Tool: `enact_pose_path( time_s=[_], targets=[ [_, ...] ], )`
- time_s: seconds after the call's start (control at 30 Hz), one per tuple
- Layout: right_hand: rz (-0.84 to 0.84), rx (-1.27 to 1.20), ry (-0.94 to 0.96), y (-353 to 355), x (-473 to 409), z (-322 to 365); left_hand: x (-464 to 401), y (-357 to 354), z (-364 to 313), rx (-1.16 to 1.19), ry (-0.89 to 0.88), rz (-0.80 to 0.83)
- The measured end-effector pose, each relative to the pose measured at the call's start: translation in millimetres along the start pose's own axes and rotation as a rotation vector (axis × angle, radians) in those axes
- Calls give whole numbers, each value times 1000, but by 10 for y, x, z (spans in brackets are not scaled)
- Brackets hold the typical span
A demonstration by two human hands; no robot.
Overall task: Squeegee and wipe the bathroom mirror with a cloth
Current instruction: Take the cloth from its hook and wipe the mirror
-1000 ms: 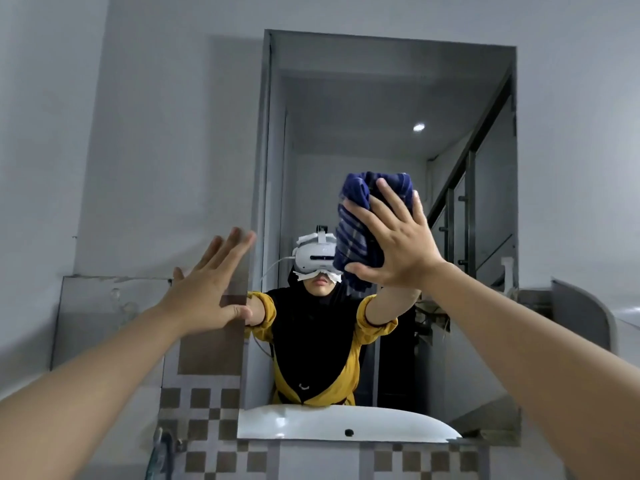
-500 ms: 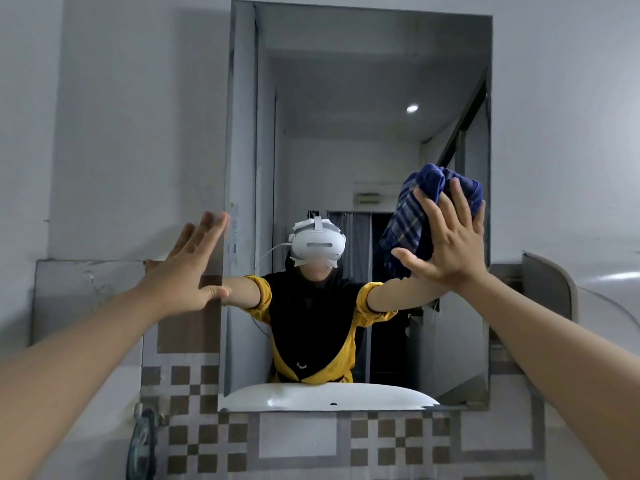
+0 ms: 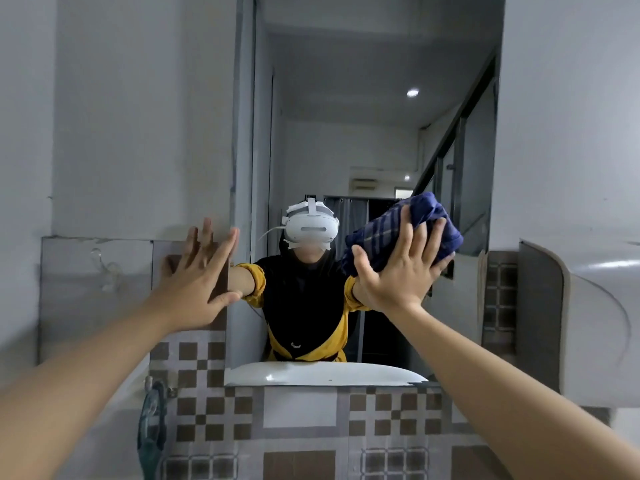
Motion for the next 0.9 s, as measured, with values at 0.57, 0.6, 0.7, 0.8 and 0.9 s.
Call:
enact_pose_path(
  time_s=[0.57,0.6,0.7,0.8,0.9],
  targets=[
    [45,-102,392,-465,213,1726,184,-318,237,-135,-58,-19],
    [40,-101,426,-464,218,1745,209,-332,257,-159,-70,-20],
    [45,-92,529,-437,232,1717,249,-348,285,-183,-71,-27],
    [87,-74,670,-401,268,1617,267,-330,281,-162,-87,-40],
    [143,-54,790,-363,317,1446,286,-317,277,-139,-96,-51]
  ],
)
Point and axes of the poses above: each hand's wrist, its own x-axis away from the middle knuckle, its own y-axis out of the back of the hand, z = x × y, the point moved 5 cm from there along -x, towards the middle knuckle, and after that the axes turned 6 degrees about -z, right-handed, at the moved point
